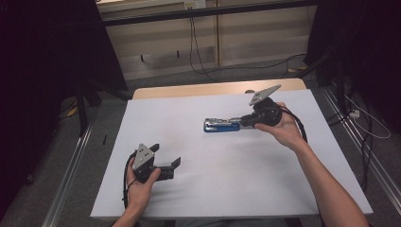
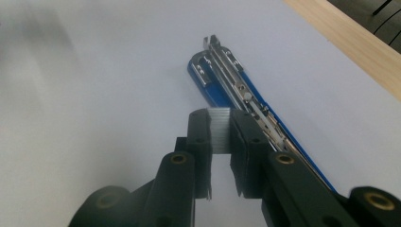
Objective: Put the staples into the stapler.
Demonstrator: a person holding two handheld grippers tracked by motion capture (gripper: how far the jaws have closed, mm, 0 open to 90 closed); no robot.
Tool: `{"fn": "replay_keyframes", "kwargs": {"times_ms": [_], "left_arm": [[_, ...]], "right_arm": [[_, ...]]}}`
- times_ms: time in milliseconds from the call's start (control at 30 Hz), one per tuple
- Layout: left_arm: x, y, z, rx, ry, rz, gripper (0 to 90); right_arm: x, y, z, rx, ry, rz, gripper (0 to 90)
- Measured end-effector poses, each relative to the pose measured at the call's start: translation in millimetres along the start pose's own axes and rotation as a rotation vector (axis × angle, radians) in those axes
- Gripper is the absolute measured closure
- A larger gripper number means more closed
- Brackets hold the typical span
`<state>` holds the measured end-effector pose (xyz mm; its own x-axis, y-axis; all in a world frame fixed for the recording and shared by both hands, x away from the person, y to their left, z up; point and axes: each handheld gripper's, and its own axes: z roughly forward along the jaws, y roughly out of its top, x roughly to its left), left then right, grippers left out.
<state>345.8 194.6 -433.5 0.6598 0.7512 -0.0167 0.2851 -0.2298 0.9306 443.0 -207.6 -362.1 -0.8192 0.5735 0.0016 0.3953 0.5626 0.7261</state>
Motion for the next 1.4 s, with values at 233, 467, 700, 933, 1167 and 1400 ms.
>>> {"fn": "replay_keyframes", "kwargs": {"times_ms": [233,467,700,933,1167,1400], "left_arm": [[-0.5,-0.3,0.8,0.003,-0.006,0.005,3.8],[-0.2,-0.2,0.4,0.000,-0.005,0.004,3.8],[-0.3,0.0,-0.2,-0.001,-0.004,0.002,3.8],[-0.4,0.0,-0.4,-0.002,-0.004,0.003,3.8],[-0.2,-0.1,-0.6,-0.002,-0.006,0.004,3.8],[-0.7,-0.2,-0.1,0.000,-0.008,0.002,3.8]], "right_arm": [[-1.7,5.0,8.2,0.004,0.002,-0.015,79.5],[-4.0,13.9,13.4,0.001,0.006,-0.027,79.4],[-6.3,18.9,18.6,0.000,0.007,-0.033,79.5],[-6.8,26.9,24.5,0.003,0.010,-0.053,79.5],[-10.1,27.1,33.1,-0.014,0.020,-0.029,79.5],[-12.5,32.5,38.9,0.001,0.021,-0.040,79.5]]}}
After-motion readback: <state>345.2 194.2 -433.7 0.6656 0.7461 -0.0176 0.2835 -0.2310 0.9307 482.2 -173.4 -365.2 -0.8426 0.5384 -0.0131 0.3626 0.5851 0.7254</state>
